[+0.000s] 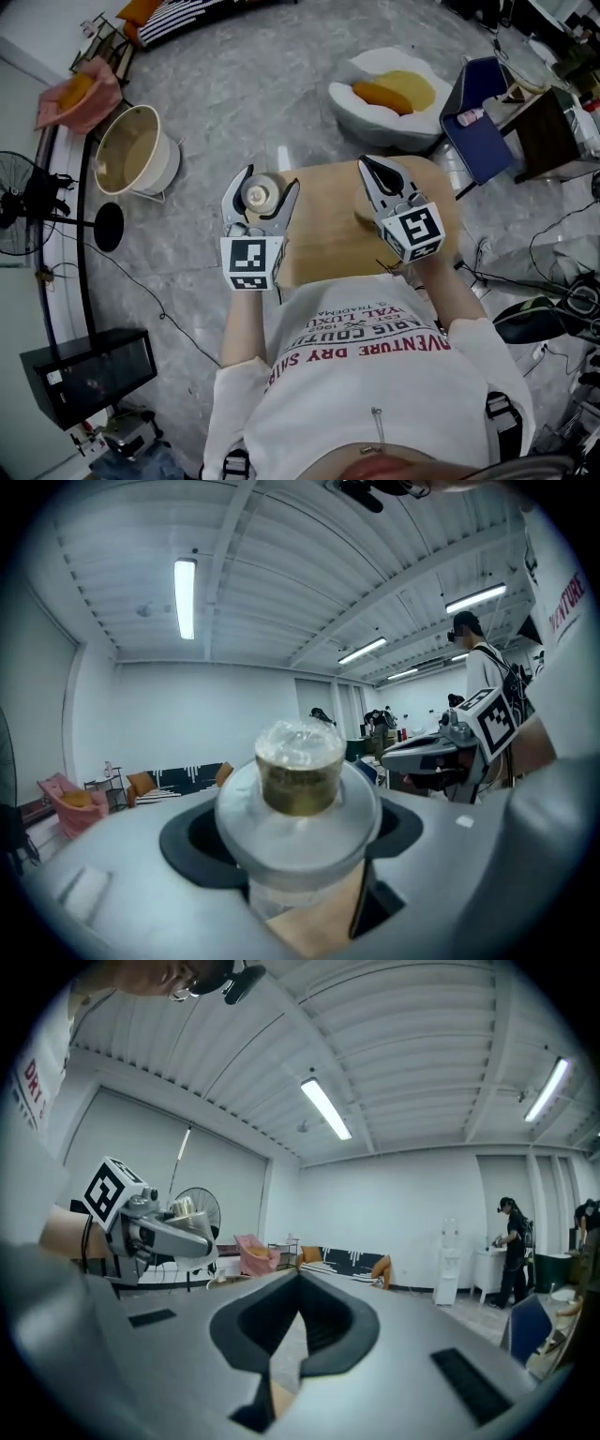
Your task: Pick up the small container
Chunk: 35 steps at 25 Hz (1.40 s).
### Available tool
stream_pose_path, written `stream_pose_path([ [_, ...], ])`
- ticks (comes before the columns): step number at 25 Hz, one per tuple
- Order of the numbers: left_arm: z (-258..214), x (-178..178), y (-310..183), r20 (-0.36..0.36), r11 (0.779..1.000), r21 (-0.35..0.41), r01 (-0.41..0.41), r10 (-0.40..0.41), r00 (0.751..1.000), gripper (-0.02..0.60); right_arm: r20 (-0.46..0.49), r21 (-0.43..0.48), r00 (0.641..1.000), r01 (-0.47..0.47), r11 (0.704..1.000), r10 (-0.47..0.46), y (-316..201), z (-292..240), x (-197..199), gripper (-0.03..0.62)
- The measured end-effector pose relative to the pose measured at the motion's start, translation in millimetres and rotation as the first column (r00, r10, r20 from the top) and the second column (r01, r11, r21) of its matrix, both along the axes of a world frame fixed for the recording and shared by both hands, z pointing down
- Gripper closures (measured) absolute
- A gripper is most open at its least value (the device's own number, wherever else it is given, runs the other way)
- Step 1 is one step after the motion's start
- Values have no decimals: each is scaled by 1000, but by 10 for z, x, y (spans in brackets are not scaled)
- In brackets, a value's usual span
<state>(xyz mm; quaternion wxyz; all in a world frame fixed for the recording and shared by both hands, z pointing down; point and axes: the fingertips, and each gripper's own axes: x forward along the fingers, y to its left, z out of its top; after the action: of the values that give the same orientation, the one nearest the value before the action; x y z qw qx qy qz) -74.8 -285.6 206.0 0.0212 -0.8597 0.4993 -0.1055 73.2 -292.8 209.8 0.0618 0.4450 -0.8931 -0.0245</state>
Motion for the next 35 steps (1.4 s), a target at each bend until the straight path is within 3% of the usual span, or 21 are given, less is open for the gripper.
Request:
stream_pose_path([
  [8, -189, 28, -3, 9, 1000, 7, 3, -3, 1000, 241, -25, 78, 998, 62, 995, -61, 55, -265, -58, 606],
  [11, -143, 91, 34, 36, 1000, 5, -10, 10, 999, 241, -3, 65, 997, 73, 995, -73, 102, -252, -74, 606],
  [21, -51, 322, 143, 30, 998, -20, -65, 65, 997, 241, -7, 43, 997, 76, 996, -76, 202, -182, -70, 606],
  [35, 38, 286, 225, 14, 997, -31, -68, 69, 998, 241, 4, 25, 996, 84, 996, -84, 279, -79, -169, 606],
])
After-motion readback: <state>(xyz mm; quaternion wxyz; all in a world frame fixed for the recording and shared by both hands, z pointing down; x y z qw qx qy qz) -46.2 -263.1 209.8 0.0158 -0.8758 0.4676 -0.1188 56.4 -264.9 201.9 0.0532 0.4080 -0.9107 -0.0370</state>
